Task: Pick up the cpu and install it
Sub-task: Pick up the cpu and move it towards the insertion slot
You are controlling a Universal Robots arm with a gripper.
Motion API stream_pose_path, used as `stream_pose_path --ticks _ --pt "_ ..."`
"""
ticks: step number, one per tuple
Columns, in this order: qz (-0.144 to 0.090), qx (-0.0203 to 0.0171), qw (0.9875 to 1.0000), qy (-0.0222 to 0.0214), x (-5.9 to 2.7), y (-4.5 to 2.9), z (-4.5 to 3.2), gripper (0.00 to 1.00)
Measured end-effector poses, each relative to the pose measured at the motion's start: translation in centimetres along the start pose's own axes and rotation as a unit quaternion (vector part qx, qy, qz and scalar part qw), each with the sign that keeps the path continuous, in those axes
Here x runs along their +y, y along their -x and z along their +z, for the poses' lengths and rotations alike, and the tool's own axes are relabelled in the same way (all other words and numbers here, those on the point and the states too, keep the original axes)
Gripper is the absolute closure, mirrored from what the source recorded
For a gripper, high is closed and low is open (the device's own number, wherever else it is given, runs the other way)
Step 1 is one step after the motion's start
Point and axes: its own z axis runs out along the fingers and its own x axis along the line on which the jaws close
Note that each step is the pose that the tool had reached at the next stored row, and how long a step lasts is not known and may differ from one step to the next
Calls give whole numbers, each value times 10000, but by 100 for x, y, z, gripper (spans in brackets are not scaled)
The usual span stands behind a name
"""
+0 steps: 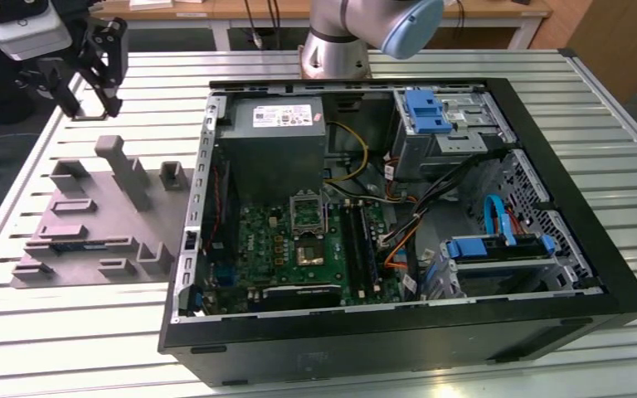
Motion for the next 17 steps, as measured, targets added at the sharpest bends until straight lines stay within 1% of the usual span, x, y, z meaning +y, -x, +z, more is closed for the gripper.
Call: stream_pose_path --ticks 17 --pt "0 0 10000 0 2 94 1 53"
